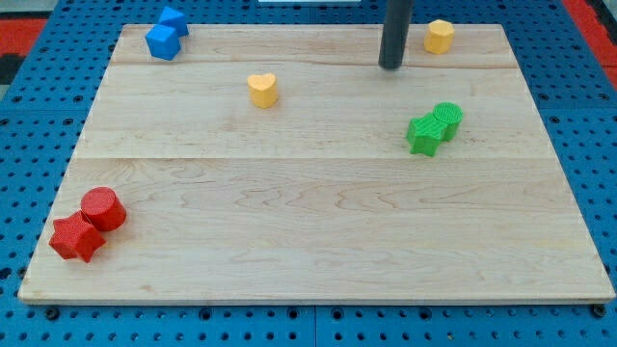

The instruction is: Move heart to the bottom left of hexagon

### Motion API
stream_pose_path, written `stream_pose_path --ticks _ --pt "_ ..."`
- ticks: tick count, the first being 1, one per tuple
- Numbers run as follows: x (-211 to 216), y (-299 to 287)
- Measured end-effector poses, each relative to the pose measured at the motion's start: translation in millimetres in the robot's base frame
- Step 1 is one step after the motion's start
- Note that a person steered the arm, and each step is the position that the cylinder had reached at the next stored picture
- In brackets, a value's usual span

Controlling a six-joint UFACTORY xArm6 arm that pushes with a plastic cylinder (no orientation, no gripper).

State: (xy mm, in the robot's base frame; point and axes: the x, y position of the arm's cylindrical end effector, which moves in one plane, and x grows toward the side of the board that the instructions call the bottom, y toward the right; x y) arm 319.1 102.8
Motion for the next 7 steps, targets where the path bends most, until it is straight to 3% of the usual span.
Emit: stream_pose_path --ticks 1,2,3,6,7 --pt "54 -75" --pt "53 -189" --pt "21 -192" --pt "-68 -61" --pt "-72 -59"
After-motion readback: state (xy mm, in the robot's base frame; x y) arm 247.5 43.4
